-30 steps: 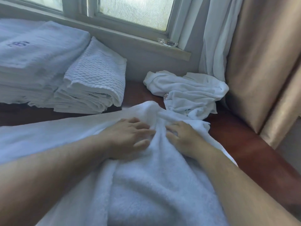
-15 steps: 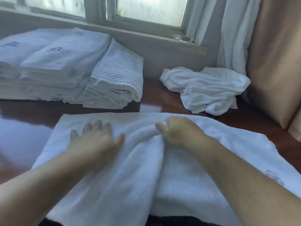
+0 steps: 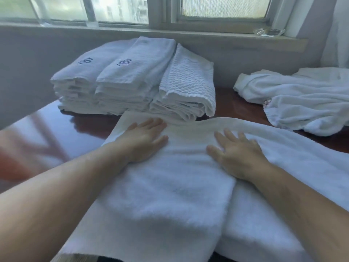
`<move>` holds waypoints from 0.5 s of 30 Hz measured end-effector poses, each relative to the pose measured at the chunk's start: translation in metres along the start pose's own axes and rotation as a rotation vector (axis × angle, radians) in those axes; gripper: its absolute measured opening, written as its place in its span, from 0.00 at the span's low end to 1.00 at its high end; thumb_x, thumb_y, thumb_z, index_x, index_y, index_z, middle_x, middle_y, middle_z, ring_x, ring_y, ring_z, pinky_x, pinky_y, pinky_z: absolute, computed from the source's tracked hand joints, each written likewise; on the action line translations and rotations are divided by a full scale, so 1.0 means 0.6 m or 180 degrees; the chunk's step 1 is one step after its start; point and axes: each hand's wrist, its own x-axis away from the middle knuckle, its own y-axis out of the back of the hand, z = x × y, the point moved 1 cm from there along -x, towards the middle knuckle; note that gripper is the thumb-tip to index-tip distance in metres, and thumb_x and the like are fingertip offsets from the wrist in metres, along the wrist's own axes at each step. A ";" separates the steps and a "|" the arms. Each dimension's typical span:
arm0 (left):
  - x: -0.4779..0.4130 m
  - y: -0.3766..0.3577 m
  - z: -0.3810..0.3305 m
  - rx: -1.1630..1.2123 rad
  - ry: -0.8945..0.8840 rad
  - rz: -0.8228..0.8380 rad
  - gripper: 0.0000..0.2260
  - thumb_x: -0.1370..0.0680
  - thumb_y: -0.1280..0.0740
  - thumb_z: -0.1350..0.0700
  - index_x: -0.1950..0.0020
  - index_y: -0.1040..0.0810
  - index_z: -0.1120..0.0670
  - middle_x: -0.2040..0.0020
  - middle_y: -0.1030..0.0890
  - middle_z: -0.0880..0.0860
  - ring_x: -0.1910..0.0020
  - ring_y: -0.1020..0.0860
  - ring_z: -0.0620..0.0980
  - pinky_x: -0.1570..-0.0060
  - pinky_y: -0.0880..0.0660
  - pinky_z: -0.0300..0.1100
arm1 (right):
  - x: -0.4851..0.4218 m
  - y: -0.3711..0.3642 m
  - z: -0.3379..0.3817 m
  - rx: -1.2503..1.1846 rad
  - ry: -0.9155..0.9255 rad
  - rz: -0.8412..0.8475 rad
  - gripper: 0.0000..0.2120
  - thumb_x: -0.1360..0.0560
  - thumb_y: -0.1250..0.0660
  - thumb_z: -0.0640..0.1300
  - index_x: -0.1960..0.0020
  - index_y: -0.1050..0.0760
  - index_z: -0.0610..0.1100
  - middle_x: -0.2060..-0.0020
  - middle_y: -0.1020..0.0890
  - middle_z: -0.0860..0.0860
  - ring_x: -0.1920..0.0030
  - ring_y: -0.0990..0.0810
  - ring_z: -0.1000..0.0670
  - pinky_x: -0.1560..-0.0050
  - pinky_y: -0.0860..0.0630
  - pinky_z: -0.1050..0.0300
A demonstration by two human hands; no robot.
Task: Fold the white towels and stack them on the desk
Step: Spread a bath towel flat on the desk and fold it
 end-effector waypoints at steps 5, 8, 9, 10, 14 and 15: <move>0.010 0.020 -0.047 -0.0013 0.0203 -0.0656 0.20 0.19 0.43 0.50 0.26 0.30 0.49 0.25 0.30 0.53 0.28 0.32 0.55 0.31 0.35 0.48 | -0.010 0.025 0.020 -0.1130 0.0427 -0.0075 0.24 0.16 0.48 0.59 0.26 0.29 0.51 0.22 0.34 0.51 0.21 0.42 0.44 0.26 0.47 0.51; 0.020 0.011 -0.131 0.0586 -0.0430 -0.0608 0.25 0.23 0.46 0.44 0.26 0.30 0.44 0.24 0.32 0.49 0.25 0.35 0.51 0.29 0.40 0.43 | 0.024 0.047 -0.008 -0.1797 0.0051 -0.0662 0.16 0.19 0.38 0.48 0.46 0.18 0.37 0.40 0.17 0.45 0.38 0.23 0.45 0.41 0.29 0.55; 0.019 0.003 -0.160 0.0524 -0.0730 -0.0510 0.24 0.20 0.46 0.41 0.24 0.33 0.41 0.22 0.35 0.47 0.23 0.39 0.49 0.27 0.44 0.43 | 0.042 0.053 -0.035 -0.1468 -0.0247 -0.1032 0.14 0.21 0.37 0.46 0.49 0.18 0.37 0.45 0.16 0.43 0.42 0.22 0.42 0.45 0.25 0.52; 0.014 -0.006 -0.189 0.0449 -0.0964 -0.0431 0.23 0.18 0.46 0.39 0.23 0.35 0.40 0.20 0.38 0.46 0.21 0.43 0.47 0.25 0.48 0.43 | 0.062 0.055 -0.070 -0.1071 -0.0588 -0.1326 0.13 0.22 0.38 0.46 0.50 0.18 0.39 0.47 0.16 0.43 0.44 0.22 0.40 0.48 0.25 0.52; -0.008 -0.042 -0.306 0.0280 -0.1176 0.0029 0.28 0.19 0.46 0.35 0.20 0.44 0.40 0.18 0.48 0.46 0.19 0.53 0.46 0.22 0.55 0.50 | 0.151 0.054 -0.217 -0.0359 -0.2118 -0.0676 0.26 0.20 0.48 0.60 0.34 0.25 0.45 0.33 0.25 0.42 0.33 0.30 0.36 0.35 0.32 0.45; -0.014 -0.049 -0.333 0.0203 -0.1173 0.0187 0.29 0.20 0.46 0.34 0.20 0.46 0.40 0.18 0.49 0.47 0.19 0.54 0.47 0.22 0.57 0.53 | 0.166 0.047 -0.245 -0.0396 -0.2402 -0.0359 0.32 0.20 0.51 0.64 0.25 0.32 0.46 0.26 0.32 0.41 0.27 0.36 0.36 0.28 0.37 0.40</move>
